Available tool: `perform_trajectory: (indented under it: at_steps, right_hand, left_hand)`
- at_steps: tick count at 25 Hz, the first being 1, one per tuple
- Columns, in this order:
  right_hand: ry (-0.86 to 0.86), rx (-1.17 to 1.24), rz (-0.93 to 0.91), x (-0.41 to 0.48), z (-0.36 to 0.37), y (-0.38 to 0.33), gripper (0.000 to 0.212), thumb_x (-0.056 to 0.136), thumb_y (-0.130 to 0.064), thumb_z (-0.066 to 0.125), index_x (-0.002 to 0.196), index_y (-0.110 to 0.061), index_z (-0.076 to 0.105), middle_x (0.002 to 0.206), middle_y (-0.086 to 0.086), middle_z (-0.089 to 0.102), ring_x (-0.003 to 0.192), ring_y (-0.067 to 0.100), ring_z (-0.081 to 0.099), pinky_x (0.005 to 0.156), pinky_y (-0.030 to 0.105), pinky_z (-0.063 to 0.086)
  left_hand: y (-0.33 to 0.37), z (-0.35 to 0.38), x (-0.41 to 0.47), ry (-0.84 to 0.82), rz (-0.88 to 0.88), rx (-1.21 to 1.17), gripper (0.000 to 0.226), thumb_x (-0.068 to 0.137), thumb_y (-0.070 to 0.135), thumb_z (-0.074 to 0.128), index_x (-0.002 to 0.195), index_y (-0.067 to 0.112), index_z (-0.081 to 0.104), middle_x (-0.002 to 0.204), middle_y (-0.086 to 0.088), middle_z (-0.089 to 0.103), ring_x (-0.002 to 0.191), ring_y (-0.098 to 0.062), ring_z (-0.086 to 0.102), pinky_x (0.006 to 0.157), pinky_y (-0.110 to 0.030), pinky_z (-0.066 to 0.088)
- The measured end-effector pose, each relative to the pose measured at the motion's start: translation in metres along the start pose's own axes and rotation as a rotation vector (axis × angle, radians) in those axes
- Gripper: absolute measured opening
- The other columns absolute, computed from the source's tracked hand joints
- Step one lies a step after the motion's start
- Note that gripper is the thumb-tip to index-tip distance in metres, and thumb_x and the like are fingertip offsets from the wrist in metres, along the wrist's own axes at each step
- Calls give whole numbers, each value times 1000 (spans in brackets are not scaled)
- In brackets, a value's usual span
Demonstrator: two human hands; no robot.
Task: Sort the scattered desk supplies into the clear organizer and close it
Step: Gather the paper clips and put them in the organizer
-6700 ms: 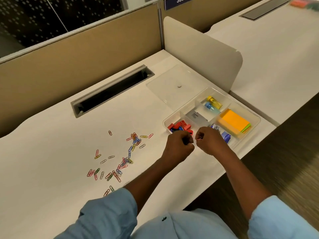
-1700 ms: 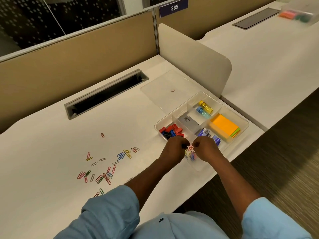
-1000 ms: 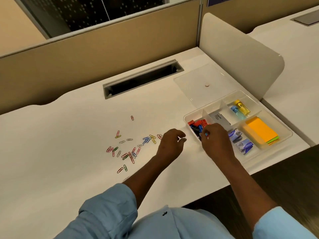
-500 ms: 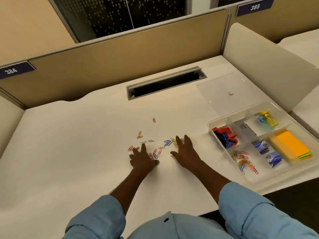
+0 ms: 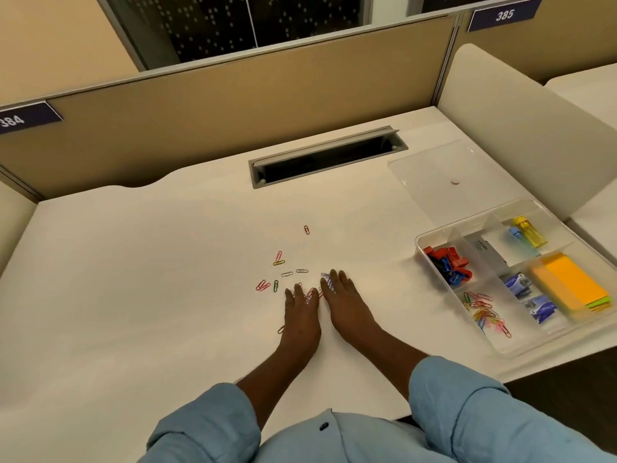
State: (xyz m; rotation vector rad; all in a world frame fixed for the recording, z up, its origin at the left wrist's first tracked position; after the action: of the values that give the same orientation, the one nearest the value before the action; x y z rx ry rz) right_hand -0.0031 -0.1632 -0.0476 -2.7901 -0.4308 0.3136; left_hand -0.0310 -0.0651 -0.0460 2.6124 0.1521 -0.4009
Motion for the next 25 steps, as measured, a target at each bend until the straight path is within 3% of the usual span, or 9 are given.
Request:
perform_trajectory:
  at_steps: [2,5,7,9,13,16,19,22,25]
  right_hand:
    - [29,-55,0,-4,-1,-1,50,100,-6,26,149,-5,15,158,17,11,146,31,8,119,36,15]
    - [87,-99,-30,-7,-8,-5,47,97,-2,28,144,0,27,153,17,26,141,29,25,110,36,29]
    - [107,-125,-58,-6,-12,-8,45,94,2,29,140,2,33,148,19,32,133,31,33,107,37,33]
    - [117,-155,-75,-5,-14,-9,44,92,6,30,135,4,39,143,19,37,124,32,39,102,37,37]
    - [124,-127,-69,0,-20,-9,35,87,10,36,115,0,56,130,15,48,113,30,45,88,35,42]
    - [104,-1,14,7,-22,-2,26,89,5,38,97,-4,62,111,11,55,105,26,48,77,30,41]
    - [25,56,99,19,-28,7,25,87,5,39,91,-6,62,94,11,56,95,23,51,68,25,31]
    - [-82,53,142,25,-32,10,20,82,5,44,71,-10,51,67,3,41,70,16,42,53,22,24]
    - [18,282,224,24,-36,22,19,75,9,48,77,1,65,81,13,64,73,23,56,63,25,39]
  left_hand:
    - [-1,-2,4,34,41,95,50,99,12,34,147,19,24,160,-6,7,148,-26,-3,119,-41,10]
    - [-6,-10,6,65,100,-43,41,97,11,33,137,11,41,151,-14,31,142,-32,22,118,-43,23]
    - [-10,-21,7,109,112,-221,31,94,12,36,118,7,54,131,-19,51,125,-35,44,105,-51,39]
    - [-14,-28,13,135,86,-277,20,92,7,40,97,3,59,108,-22,58,102,-38,55,88,-49,50]
    - [-12,-39,27,191,48,-206,16,86,-1,56,88,2,72,89,-14,67,83,-23,59,72,-20,38]
    - [-7,-43,35,150,0,-219,12,86,5,61,92,3,71,93,-12,71,82,-17,60,73,-21,42]
    - [-2,-42,39,102,-15,-194,12,87,8,61,93,4,70,96,-14,70,90,-24,64,77,-27,48]
    - [2,-43,40,98,7,-183,13,86,8,61,93,4,71,96,-14,70,92,-24,64,79,-28,48]
    - [5,-46,38,108,-6,-226,11,81,6,65,88,5,72,90,-13,72,83,-21,64,70,-23,45]
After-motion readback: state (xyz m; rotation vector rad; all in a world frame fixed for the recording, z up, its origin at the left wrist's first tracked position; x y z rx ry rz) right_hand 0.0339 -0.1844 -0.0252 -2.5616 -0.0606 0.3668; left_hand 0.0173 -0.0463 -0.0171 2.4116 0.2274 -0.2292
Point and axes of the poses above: each hand's wrist, its own x-axis towards the middle knuckle, its own z-axis out of the palm, y = z × x, the point moved 7 cm from there along x, towards the middle knuckle
